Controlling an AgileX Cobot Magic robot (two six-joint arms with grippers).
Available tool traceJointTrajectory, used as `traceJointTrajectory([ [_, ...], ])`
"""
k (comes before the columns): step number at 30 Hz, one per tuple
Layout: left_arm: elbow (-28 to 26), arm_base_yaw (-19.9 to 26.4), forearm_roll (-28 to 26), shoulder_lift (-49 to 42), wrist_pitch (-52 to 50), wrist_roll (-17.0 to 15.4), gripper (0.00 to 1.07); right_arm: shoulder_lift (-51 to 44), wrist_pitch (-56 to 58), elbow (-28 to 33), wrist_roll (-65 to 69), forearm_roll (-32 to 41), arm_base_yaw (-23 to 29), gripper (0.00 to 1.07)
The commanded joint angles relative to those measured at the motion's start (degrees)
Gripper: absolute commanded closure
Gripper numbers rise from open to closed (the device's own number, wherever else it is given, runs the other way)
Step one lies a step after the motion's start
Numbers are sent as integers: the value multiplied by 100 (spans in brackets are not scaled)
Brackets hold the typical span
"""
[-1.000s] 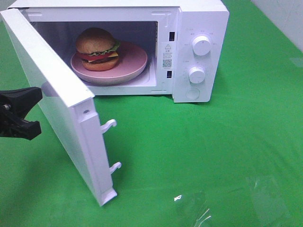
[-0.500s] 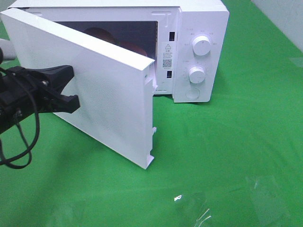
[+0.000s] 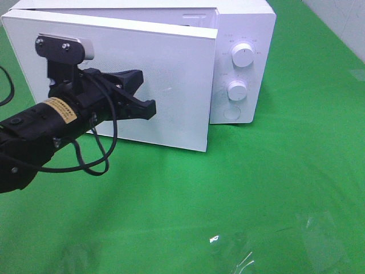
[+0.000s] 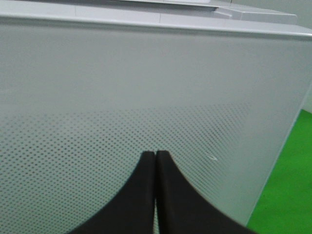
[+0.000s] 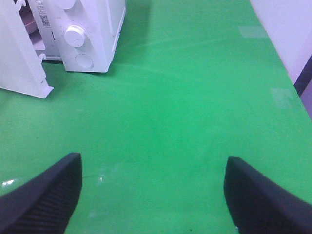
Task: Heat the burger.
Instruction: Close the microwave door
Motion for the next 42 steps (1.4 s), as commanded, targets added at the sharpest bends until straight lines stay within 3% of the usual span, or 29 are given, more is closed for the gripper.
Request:
traceJointTrajectory([
  [1,-286,-23,-74,109,143,23,107,-143,-80,29,40,6,-17,32],
  [26,-2859,86,-275,1467,1026,69,107,-143,-80,29,40,6,-17,32],
  [34,-3048,252,-332,1530,1243,-63,107,-143,-80,29,40,6,-17,32],
  [42,-3042,-229,-46,1203,2424,6,107,-143,-80,29,40,6,-17,32],
])
